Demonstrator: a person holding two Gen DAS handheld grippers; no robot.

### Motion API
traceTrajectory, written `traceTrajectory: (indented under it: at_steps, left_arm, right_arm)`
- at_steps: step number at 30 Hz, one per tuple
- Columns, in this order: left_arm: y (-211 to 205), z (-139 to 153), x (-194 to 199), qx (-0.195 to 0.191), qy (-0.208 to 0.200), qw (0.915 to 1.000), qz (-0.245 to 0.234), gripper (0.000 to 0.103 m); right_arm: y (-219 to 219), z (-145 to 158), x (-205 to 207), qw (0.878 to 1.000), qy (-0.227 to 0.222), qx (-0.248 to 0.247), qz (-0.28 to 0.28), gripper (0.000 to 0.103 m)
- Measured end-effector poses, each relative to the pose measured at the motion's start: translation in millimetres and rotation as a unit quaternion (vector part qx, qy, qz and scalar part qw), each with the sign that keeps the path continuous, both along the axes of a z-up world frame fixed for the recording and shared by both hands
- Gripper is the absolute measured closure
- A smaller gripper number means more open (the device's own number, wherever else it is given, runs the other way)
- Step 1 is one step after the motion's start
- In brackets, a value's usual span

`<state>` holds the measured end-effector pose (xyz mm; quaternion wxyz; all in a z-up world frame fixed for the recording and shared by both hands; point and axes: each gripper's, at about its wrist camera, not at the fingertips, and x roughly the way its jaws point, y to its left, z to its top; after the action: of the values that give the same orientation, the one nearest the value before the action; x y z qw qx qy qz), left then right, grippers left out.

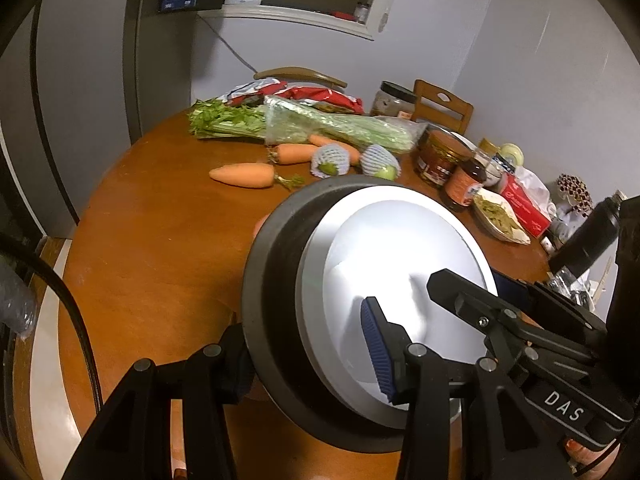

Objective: Organize plates and bowls
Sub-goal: 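Carry the steel bowl toward the grey pan stack with the left tool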

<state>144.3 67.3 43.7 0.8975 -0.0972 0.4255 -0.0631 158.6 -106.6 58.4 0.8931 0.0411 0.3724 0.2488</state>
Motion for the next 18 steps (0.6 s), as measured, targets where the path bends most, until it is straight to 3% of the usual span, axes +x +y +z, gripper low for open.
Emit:
traceTrajectory:
  at_steps: [18]
  left_arm:
    - [9.5, -36.9, 23.2, 0.005, 0.038, 0.9993, 0.004, 0.056]
  right_arm:
    - [18.1, -33.6, 26.1, 0.999, 0.025, -0.034, 0.004, 0.057]
